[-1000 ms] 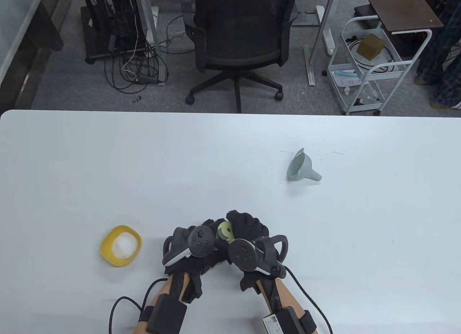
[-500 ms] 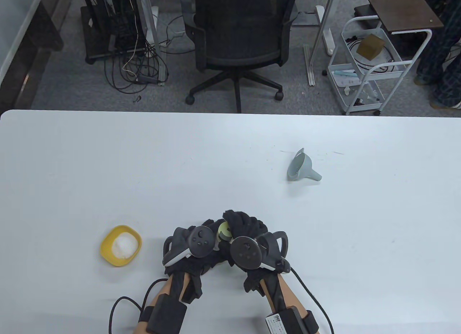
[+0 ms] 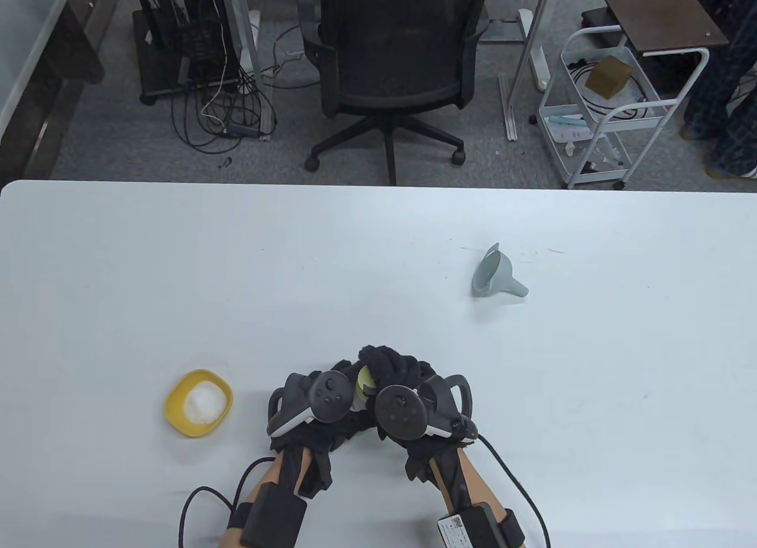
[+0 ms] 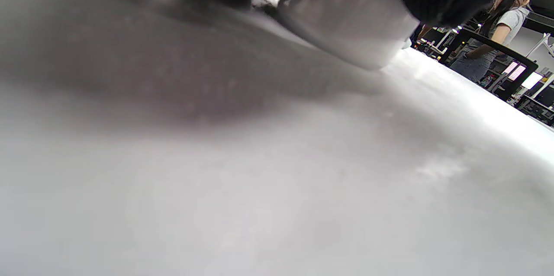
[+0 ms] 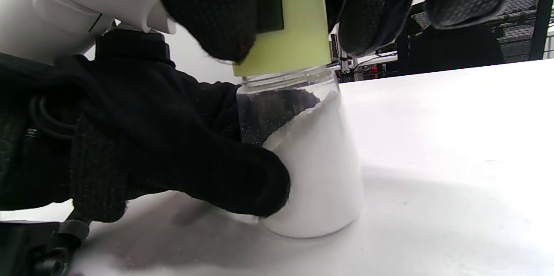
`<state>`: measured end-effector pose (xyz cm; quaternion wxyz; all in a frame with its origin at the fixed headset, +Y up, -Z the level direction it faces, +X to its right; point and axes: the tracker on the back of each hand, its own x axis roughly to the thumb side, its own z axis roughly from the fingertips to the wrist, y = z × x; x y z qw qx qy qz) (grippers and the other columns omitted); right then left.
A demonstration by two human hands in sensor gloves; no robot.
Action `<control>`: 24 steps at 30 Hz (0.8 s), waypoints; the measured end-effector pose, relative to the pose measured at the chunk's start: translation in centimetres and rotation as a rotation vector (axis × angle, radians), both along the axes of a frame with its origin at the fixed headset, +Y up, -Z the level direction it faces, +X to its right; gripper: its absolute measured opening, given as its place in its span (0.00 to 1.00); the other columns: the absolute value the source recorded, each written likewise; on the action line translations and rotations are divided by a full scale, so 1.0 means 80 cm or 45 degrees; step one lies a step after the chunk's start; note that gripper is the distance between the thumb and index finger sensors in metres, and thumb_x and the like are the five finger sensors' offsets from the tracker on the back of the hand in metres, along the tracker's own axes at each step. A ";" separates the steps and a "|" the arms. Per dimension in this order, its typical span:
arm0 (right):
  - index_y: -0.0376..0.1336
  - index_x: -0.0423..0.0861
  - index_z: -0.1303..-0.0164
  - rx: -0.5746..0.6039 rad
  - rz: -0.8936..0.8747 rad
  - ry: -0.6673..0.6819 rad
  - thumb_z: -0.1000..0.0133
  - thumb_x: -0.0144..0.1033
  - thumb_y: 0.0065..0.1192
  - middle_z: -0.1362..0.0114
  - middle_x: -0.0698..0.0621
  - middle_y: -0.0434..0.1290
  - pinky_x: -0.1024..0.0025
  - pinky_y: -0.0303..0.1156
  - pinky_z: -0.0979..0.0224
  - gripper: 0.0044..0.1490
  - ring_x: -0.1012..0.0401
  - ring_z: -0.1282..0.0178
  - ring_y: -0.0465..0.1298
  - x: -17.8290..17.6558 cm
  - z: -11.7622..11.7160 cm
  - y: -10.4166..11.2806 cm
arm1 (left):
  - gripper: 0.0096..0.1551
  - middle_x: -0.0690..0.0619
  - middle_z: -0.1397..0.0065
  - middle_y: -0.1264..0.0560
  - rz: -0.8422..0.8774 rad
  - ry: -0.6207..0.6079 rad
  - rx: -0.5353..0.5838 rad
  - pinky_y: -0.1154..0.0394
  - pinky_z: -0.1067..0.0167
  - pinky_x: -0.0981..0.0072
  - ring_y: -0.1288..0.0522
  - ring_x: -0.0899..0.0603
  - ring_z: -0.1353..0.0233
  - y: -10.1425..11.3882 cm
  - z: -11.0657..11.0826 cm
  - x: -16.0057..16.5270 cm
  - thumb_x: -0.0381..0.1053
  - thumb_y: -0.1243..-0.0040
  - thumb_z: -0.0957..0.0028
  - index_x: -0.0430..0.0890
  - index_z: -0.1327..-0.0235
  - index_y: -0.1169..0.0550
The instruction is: Unscrew the press dispenser and pour salt into it
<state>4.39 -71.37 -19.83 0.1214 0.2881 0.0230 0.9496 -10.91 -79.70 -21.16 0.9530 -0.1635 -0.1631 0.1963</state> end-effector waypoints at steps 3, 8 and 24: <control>0.42 0.21 0.12 0.032 0.000 -0.085 0.42 0.57 0.63 0.16 0.19 0.54 0.23 0.61 0.30 0.68 0.27 0.25 0.64 0.001 0.000 -0.004 | 0.63 0.51 0.11 0.39 0.000 0.000 0.000 0.48 0.25 0.32 0.44 0.38 0.12 0.000 0.000 0.000 0.73 0.39 0.50 0.47 0.11 0.52; 0.50 0.25 0.17 0.217 0.012 -0.230 0.42 0.58 0.62 0.25 0.29 0.65 0.33 0.68 0.33 0.60 0.40 0.35 0.72 -0.002 0.002 -0.015 | 0.63 0.51 0.11 0.39 0.000 0.000 0.000 0.48 0.25 0.32 0.44 0.38 0.12 0.000 0.000 0.000 0.73 0.39 0.51 0.47 0.11 0.52; 0.45 0.24 0.14 0.063 -0.094 -0.056 0.38 0.36 0.65 0.18 0.25 0.59 0.26 0.64 0.31 0.53 0.33 0.27 0.69 0.007 0.000 0.006 | 0.63 0.50 0.11 0.39 -0.007 -0.002 -0.010 0.48 0.25 0.32 0.45 0.38 0.12 -0.001 0.001 0.001 0.73 0.40 0.50 0.47 0.10 0.52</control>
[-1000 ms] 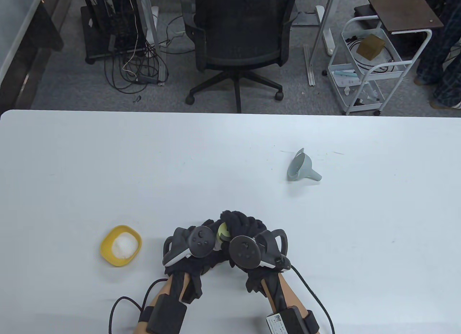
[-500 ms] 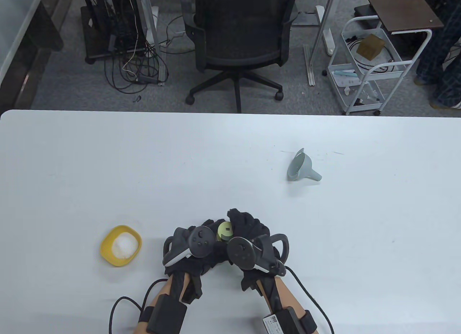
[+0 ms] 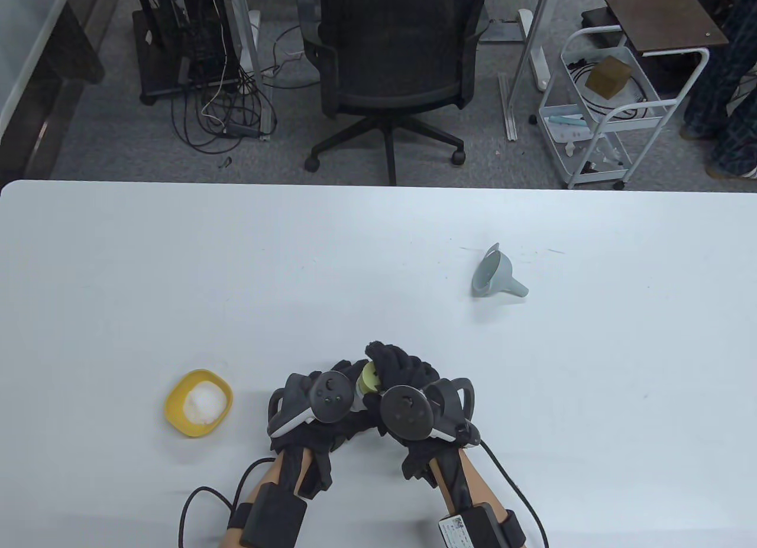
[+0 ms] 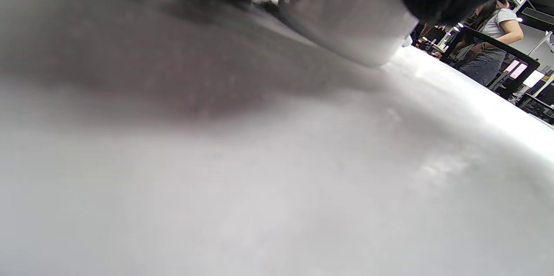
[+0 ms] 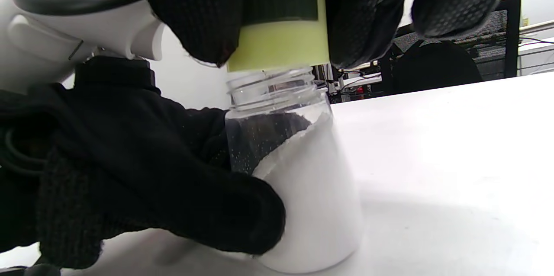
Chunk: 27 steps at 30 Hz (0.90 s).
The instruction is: Unscrew the press dispenser and pour salt into it
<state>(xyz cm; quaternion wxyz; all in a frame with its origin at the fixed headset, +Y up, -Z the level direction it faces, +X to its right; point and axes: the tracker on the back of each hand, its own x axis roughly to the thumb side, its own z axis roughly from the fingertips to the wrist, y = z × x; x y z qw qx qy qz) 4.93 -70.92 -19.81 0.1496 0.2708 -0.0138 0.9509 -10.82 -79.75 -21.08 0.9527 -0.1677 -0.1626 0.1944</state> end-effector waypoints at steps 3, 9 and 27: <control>0.46 0.35 0.11 0.004 -0.036 0.018 0.38 0.37 0.64 0.19 0.24 0.60 0.27 0.64 0.30 0.50 0.34 0.28 0.69 0.003 0.001 0.005 | 0.63 0.50 0.11 0.40 -0.002 -0.002 -0.004 0.49 0.25 0.32 0.45 0.38 0.11 0.000 0.000 0.000 0.73 0.40 0.50 0.47 0.10 0.53; 0.51 0.43 0.13 0.058 -0.039 -0.010 0.34 0.39 0.59 0.21 0.21 0.59 0.34 0.69 0.32 0.40 0.33 0.32 0.70 0.013 0.005 0.017 | 0.65 0.43 0.12 0.36 0.047 0.038 0.069 0.44 0.27 0.29 0.41 0.31 0.14 0.006 0.008 -0.006 0.71 0.37 0.53 0.41 0.10 0.48; 0.59 0.37 0.18 -0.103 -0.004 -0.297 0.38 0.51 0.69 0.31 0.24 0.63 0.46 0.78 0.40 0.45 0.45 0.44 0.76 0.101 -0.015 0.018 | 0.64 0.36 0.13 0.35 0.155 0.207 0.209 0.36 0.30 0.27 0.34 0.25 0.18 0.043 0.012 -0.073 0.71 0.37 0.52 0.38 0.10 0.43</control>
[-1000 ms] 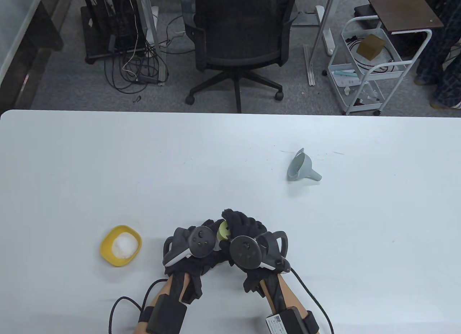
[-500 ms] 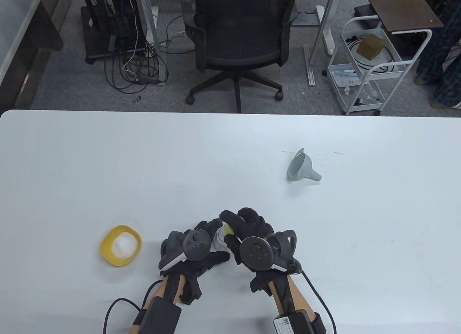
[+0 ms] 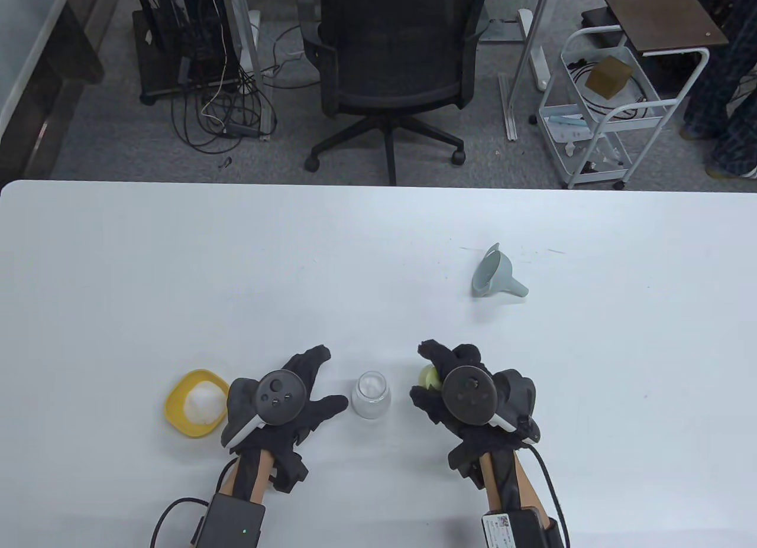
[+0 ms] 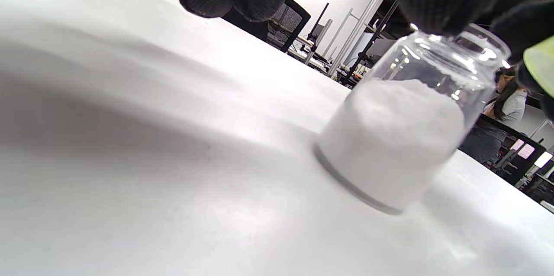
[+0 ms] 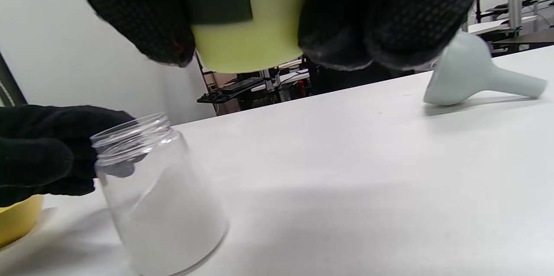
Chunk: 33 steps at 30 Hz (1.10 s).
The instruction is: Unscrew the press dispenser and pour salt into it
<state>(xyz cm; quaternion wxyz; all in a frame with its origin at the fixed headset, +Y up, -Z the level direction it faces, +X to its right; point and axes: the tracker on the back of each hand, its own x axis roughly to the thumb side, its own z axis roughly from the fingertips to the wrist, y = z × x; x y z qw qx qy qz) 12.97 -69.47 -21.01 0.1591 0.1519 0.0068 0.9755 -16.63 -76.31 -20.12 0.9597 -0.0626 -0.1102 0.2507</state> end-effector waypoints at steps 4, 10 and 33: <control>0.57 0.35 0.18 0.034 0.059 -0.093 0.39 0.49 0.70 0.29 0.23 0.62 0.47 0.79 0.40 0.47 0.43 0.43 0.77 0.016 -0.004 -0.003 | 0.63 0.36 0.14 0.34 -0.016 0.006 -0.007 0.36 0.30 0.27 0.34 0.26 0.18 -0.003 -0.001 -0.001 0.71 0.38 0.52 0.38 0.10 0.42; 0.53 0.32 0.20 0.036 0.027 -0.168 0.42 0.45 0.74 0.27 0.23 0.62 0.46 0.79 0.38 0.51 0.42 0.39 0.78 0.036 -0.008 -0.007 | 0.62 0.36 0.14 0.34 -0.040 -0.004 -0.018 0.36 0.30 0.27 0.33 0.26 0.18 -0.007 -0.002 0.005 0.70 0.38 0.51 0.39 0.11 0.41; 0.58 0.30 0.20 0.084 0.213 -0.794 0.44 0.47 0.72 0.24 0.29 0.65 0.37 0.71 0.32 0.50 0.36 0.32 0.73 0.160 -0.013 -0.058 | 0.60 0.37 0.14 0.33 -0.040 -0.006 -0.011 0.35 0.30 0.28 0.33 0.26 0.18 -0.010 -0.001 0.013 0.70 0.38 0.51 0.39 0.11 0.41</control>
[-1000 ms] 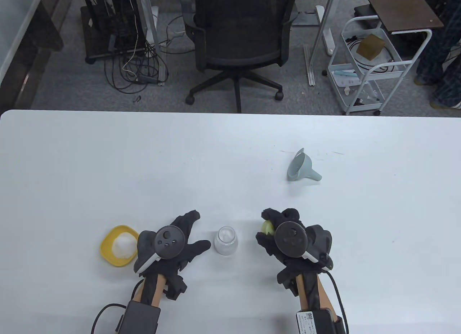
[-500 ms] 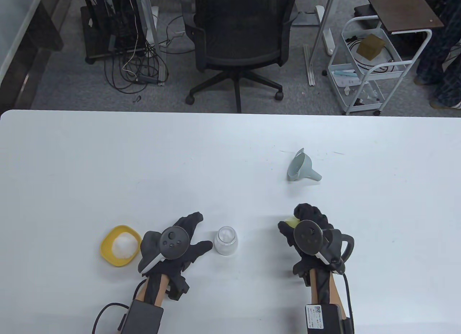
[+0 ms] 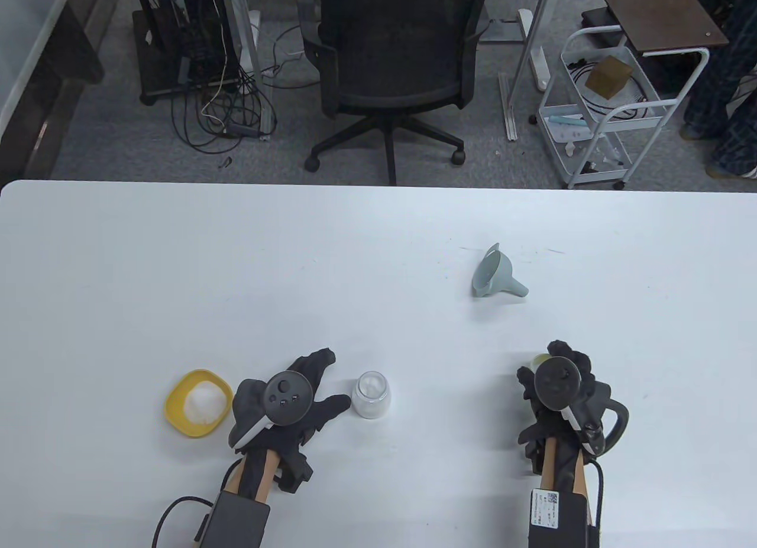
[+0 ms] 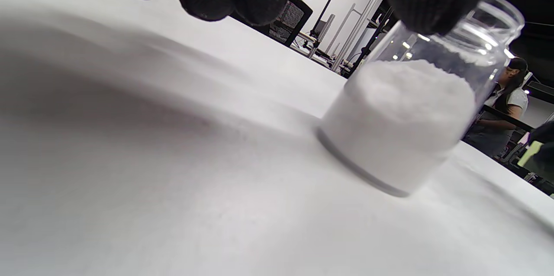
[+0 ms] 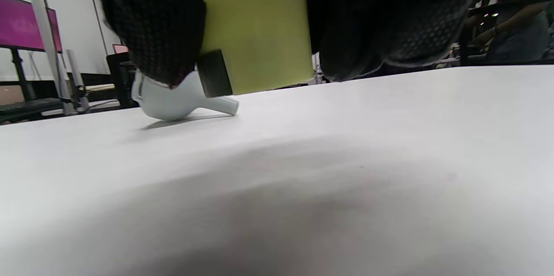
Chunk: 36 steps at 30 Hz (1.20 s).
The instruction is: Unscrew the press dispenser and pour salt into it
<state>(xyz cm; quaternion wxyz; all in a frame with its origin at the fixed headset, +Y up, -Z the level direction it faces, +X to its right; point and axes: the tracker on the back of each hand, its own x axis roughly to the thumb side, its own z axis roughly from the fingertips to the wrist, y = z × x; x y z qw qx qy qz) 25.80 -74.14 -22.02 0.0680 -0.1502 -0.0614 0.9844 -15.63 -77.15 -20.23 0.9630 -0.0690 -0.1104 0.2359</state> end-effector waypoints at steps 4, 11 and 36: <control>0.57 0.32 0.19 -0.035 -0.001 -0.051 0.44 0.41 0.74 0.21 0.30 0.65 0.34 0.70 0.31 0.49 0.37 0.31 0.73 0.013 0.002 -0.006 | 0.60 0.37 0.14 0.33 -0.009 -0.013 -0.003 0.35 0.30 0.28 0.33 0.26 0.18 -0.001 0.001 0.005 0.70 0.38 0.50 0.39 0.11 0.41; 0.55 0.30 0.18 -0.108 -0.044 -0.111 0.45 0.40 0.75 0.22 0.27 0.64 0.35 0.69 0.29 0.51 0.37 0.31 0.73 0.029 0.001 -0.021 | 0.60 0.37 0.14 0.33 -0.021 -0.022 -0.002 0.35 0.30 0.28 0.33 0.26 0.19 -0.001 0.001 0.008 0.69 0.38 0.50 0.39 0.11 0.41; 0.50 0.28 0.14 -0.095 -0.005 -0.068 0.44 0.45 0.73 0.19 0.24 0.59 0.26 0.63 0.30 0.58 0.29 0.26 0.66 0.019 0.000 -0.013 | 0.59 0.37 0.14 0.33 -0.053 -0.023 -0.001 0.35 0.30 0.28 0.32 0.26 0.19 0.001 0.002 0.011 0.69 0.38 0.50 0.39 0.11 0.40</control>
